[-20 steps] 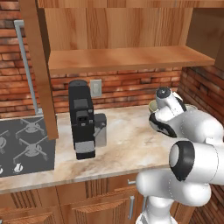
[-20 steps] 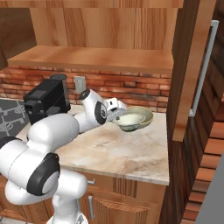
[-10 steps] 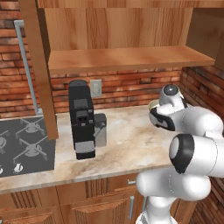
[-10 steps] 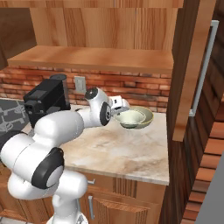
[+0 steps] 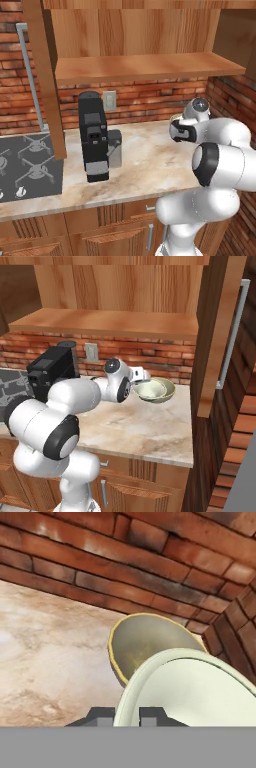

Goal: Pick up the bowls on the counter and stack them on top of one another in the open cabinet. Place the smaller bowl on top of the larger bowl.

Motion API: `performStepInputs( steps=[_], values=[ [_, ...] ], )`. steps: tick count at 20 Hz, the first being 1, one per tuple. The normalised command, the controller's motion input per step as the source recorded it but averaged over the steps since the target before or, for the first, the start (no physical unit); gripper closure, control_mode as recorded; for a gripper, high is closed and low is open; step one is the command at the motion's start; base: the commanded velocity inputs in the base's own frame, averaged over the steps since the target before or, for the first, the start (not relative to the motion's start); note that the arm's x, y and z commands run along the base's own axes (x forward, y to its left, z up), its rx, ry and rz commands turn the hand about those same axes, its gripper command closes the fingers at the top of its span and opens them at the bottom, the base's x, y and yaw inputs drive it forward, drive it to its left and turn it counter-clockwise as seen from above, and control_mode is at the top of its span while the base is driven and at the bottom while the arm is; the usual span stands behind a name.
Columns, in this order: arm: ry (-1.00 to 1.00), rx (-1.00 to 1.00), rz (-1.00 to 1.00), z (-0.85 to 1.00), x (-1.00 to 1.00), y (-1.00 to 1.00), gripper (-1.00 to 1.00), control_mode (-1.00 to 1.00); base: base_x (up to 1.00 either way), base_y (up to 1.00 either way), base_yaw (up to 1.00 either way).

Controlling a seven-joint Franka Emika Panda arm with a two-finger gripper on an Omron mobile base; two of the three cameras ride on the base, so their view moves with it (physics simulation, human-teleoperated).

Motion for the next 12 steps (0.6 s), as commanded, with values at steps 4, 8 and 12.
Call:
performStepInputs(
  steps=[4, 8, 12],
  values=[
    [0.0, 0.02, 0.0, 0.1, 0.28, 0.02, 1.0, -1.0, 0.0, 0.0, 0.0],
    [0.0, 0.0, 0.0, 0.05, 0.31, 0.01, 1.0, -1.0, 0.0, 0.0, 0.0],
    [0.01, 0.0, 0.0, 0.0, 0.37, 0.0, 1.0, -1.0, 0.0, 0.0, 0.0]
  ],
)
